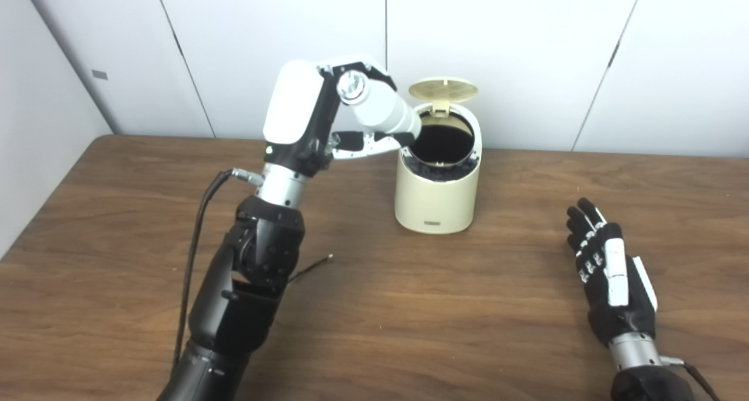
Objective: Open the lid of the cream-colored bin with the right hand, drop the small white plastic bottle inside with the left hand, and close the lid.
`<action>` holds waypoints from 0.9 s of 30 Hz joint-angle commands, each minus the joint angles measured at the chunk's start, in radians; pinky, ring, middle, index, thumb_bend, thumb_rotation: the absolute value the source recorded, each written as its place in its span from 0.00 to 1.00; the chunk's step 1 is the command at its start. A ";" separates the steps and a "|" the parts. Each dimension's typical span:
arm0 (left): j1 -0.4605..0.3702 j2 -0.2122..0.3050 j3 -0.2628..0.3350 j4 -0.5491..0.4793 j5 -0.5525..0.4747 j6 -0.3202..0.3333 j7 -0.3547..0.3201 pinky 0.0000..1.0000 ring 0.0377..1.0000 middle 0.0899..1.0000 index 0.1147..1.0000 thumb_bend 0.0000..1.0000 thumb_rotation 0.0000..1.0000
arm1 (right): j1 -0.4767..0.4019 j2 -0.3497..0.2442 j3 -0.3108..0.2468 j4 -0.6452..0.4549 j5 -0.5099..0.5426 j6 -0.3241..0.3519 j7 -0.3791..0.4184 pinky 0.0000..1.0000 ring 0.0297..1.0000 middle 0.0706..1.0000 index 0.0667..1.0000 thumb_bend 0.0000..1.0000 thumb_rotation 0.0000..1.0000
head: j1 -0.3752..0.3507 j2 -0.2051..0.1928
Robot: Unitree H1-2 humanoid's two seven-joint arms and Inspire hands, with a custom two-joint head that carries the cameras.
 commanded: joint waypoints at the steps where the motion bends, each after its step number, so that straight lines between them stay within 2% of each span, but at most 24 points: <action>1: -0.054 -0.010 0.003 0.005 0.004 -0.039 0.040 0.40 0.41 0.44 0.41 0.48 0.00 | -0.020 0.003 0.001 -0.015 0.000 -0.014 -0.002 1.00 0.96 0.92 0.91 0.55 0.92 | 0.001 -0.001; 8: -0.083 -0.042 -0.003 0.085 0.017 -0.073 0.076 0.38 0.40 0.45 0.42 0.48 0.00 | -0.020 0.014 0.003 -0.010 0.007 -0.023 -0.003 0.98 0.96 0.92 0.92 0.57 0.90 | -0.003 0.000; 16: -0.106 -0.064 -0.023 0.216 0.065 -0.151 0.194 0.35 0.39 0.47 0.42 0.47 0.00 | -0.018 0.018 0.011 -0.010 0.019 -0.030 0.007 0.95 0.95 0.92 0.94 0.58 0.90 | -0.009 -0.001; 27: -0.124 -0.066 -0.052 0.352 0.101 -0.202 0.291 0.33 0.37 0.47 0.43 0.47 0.00 | -0.018 0.016 0.021 -0.028 0.025 -0.009 0.010 0.97 0.99 0.94 0.96 0.58 0.94 | -0.016 -0.003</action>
